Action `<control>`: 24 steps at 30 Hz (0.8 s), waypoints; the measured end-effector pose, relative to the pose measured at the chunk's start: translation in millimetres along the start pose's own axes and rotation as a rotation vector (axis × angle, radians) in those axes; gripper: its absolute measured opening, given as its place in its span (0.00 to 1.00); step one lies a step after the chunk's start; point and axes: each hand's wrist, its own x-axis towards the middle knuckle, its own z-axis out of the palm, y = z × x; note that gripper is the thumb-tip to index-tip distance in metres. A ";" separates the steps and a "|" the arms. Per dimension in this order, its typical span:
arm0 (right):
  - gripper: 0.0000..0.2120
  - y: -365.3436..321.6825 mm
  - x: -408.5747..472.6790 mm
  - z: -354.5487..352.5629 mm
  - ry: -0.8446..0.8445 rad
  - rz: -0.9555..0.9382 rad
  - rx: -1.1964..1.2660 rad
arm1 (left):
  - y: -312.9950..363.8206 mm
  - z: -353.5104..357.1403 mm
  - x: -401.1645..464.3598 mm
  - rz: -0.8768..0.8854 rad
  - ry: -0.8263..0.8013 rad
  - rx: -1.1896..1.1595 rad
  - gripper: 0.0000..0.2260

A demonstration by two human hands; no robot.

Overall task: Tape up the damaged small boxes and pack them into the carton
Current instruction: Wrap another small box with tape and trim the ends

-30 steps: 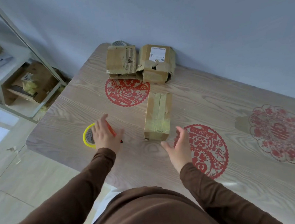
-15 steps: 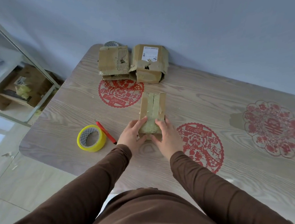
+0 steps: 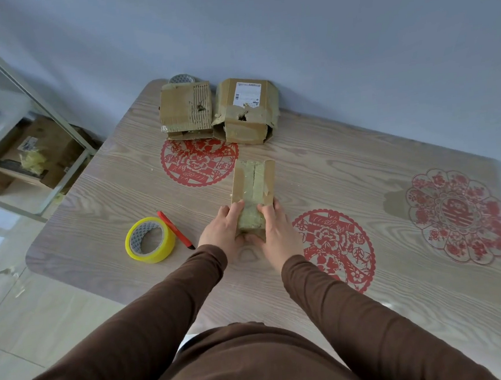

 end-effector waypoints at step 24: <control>0.40 40.3 -20.1 -31.3 -0.086 -0.219 -0.163 | -3.9 -19.9 -3.6 0.417 0.070 0.372 0.39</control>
